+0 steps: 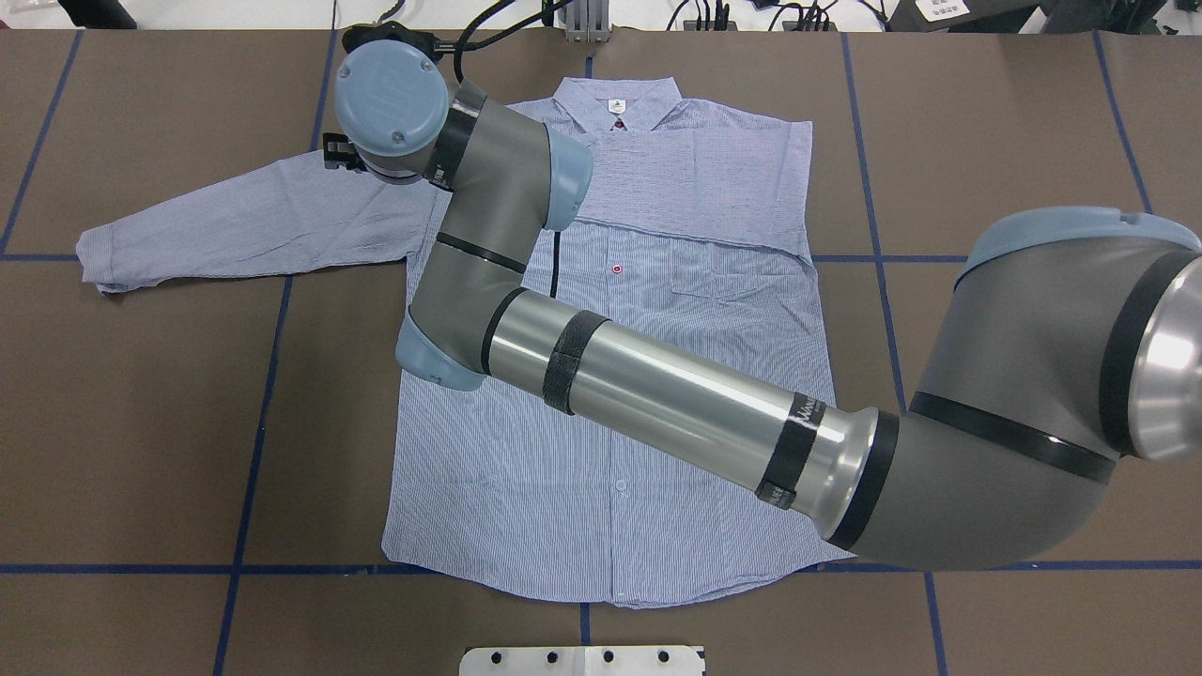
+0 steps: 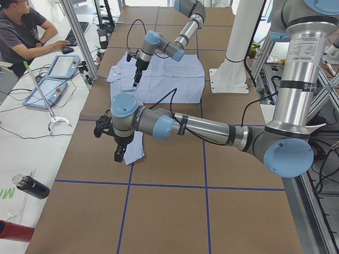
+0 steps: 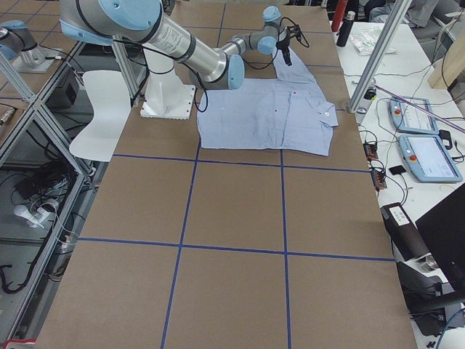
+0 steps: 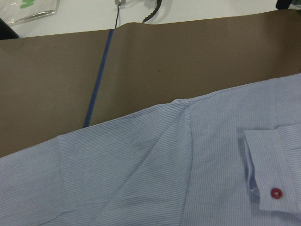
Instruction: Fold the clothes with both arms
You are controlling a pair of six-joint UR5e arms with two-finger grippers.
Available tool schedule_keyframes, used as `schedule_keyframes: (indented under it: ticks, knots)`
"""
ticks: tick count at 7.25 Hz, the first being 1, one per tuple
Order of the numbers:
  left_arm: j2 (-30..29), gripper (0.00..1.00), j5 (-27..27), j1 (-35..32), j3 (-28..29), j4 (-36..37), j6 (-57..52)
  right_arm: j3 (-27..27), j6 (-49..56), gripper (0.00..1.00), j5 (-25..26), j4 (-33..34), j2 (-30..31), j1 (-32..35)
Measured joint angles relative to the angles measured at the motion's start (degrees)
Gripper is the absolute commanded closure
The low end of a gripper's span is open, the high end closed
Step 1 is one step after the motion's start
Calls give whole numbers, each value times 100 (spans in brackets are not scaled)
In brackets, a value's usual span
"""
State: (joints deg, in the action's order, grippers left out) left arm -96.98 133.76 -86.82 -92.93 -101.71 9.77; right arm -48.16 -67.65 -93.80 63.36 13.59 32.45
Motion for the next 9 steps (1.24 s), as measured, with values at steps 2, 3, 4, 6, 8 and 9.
schedule_keyframes:
  ticks: [2, 3, 4, 6, 8, 9]
  knots:
    - [-4, 6, -330, 422, 359, -944, 893, -1429, 194, 0, -609, 1681, 597, 331]
    - [14, 6, -434, 621, 520, -1403, 1440, -2081, 430, 0, -845, 2461, 884, 511]
    - [39, 5, -606, 863, 682, -1914, 2089, -2643, 639, 0, -965, 3214, 1104, 680]
    - [33, 2, -1159, 1506, 1086, -2828, 3307, -3827, 1181, 0, -1187, 4363, 1751, 1012]
    - [-33, 5, -1554, 1898, 1491, -3436, 3923, -4966, 2007, 0, -1575, 4748, 2769, 1412]
    - [-87, 11, -1772, 2059, 1649, -3582, 4101, -5291, 2266, 0, -1722, 4781, 3107, 1557]
